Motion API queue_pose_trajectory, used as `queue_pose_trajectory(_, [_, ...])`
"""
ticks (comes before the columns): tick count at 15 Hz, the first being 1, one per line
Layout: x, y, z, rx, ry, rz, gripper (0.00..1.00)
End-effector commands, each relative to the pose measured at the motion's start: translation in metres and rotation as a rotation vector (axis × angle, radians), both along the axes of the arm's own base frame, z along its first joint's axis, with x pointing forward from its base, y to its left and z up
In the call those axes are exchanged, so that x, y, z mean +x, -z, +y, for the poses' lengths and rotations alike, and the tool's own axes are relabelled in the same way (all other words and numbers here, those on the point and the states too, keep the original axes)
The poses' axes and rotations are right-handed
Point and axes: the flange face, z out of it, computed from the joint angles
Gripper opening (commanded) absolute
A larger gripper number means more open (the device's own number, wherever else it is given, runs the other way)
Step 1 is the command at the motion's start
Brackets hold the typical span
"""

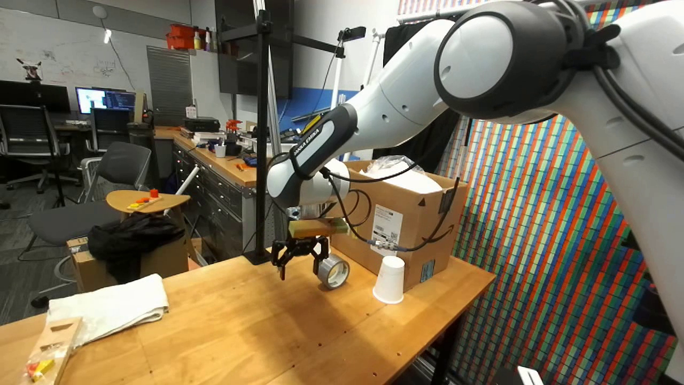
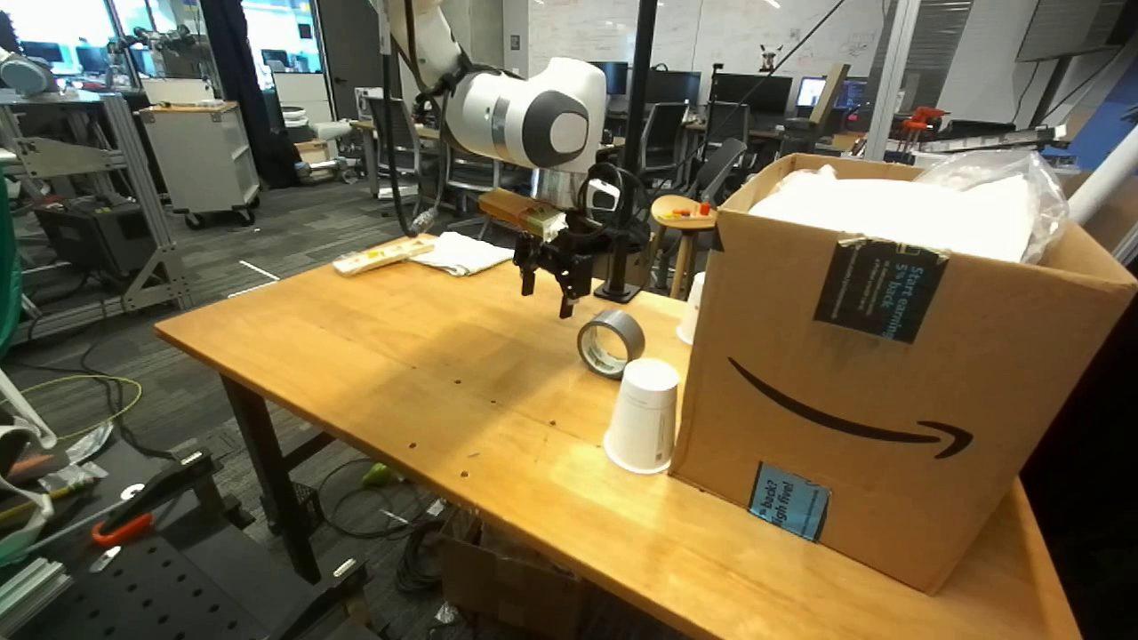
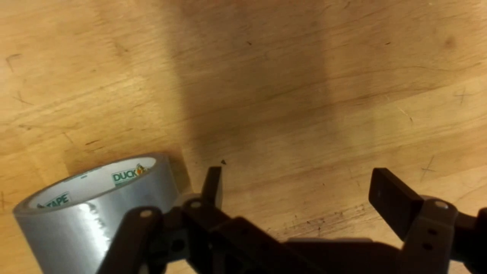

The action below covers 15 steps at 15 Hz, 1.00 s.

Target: Roll the grey masking tape to the right

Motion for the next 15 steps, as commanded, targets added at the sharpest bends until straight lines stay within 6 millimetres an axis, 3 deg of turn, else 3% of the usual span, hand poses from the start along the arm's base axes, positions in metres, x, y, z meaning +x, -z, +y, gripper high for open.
queue_pose_trajectory(1, [-0.002, -0.008, -0.01, 0.018, -0.033, -0.014, 1.0])
queue_pose_trajectory(11, [0.001, -0.007, -0.021, 0.023, -0.097, -0.012, 1.0])
queue_pose_trajectory(15, [-0.001, -0.011, -0.036, 0.016, -0.088, -0.016, 1.0])
